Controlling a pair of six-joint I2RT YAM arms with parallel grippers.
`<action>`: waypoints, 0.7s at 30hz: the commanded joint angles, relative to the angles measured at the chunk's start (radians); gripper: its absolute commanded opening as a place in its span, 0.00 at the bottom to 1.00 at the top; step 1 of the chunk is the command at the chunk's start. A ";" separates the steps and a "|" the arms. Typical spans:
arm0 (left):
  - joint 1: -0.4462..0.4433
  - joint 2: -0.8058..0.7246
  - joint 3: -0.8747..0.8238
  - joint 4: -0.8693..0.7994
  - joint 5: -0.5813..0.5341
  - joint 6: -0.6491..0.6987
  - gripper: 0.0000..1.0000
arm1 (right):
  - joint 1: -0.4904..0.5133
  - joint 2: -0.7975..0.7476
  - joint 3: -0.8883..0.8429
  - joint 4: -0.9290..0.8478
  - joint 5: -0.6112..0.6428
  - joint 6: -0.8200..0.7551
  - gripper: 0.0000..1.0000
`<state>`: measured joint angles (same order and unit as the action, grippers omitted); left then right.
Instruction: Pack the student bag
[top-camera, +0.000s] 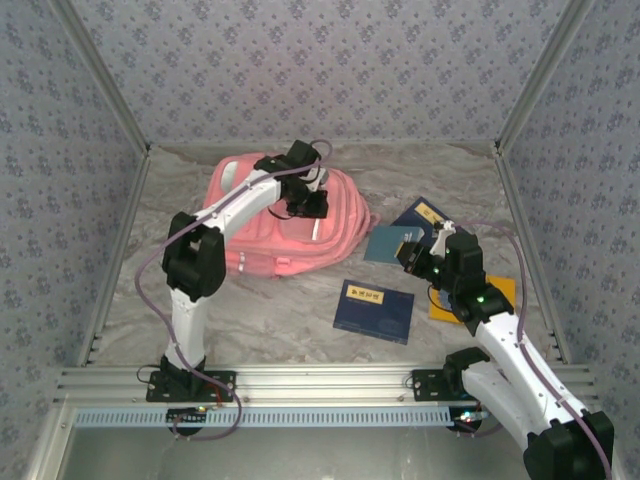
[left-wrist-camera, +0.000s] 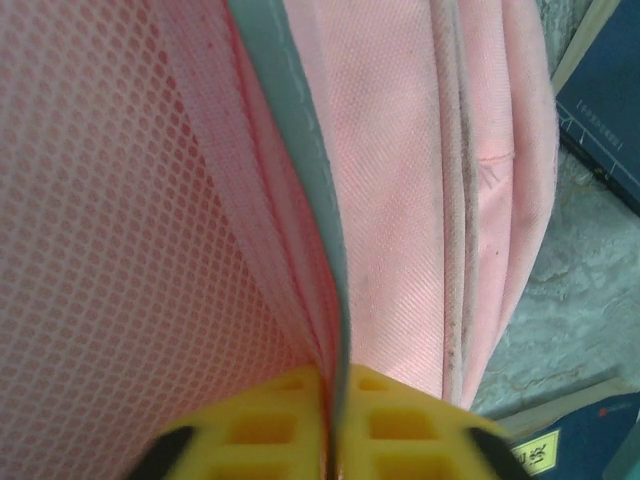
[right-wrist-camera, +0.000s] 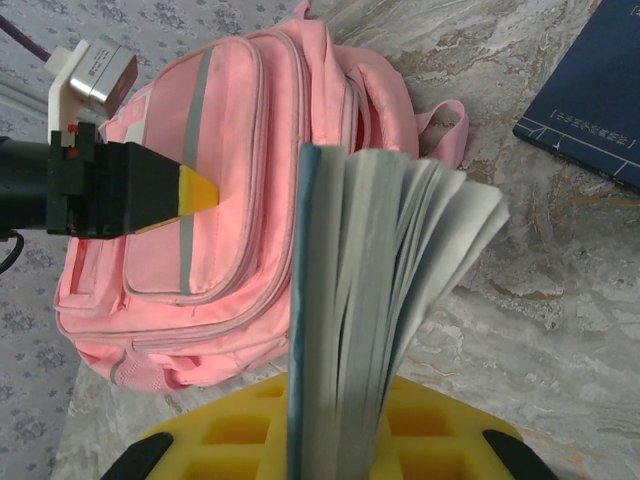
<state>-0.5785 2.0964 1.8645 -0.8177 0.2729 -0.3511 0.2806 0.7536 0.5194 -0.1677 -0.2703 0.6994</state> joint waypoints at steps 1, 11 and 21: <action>-0.014 0.002 0.040 -0.028 0.027 0.006 0.00 | -0.006 -0.010 -0.005 0.029 -0.015 0.010 0.00; 0.003 -0.149 0.080 -0.107 0.138 0.061 0.00 | -0.016 -0.035 0.059 -0.036 0.011 -0.032 0.00; 0.075 -0.345 0.207 -0.282 0.186 0.173 0.00 | -0.040 -0.060 0.131 -0.046 0.015 -0.061 0.00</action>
<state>-0.5194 1.8751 2.0247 -1.0660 0.3798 -0.2424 0.2459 0.7071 0.6106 -0.2462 -0.2417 0.6609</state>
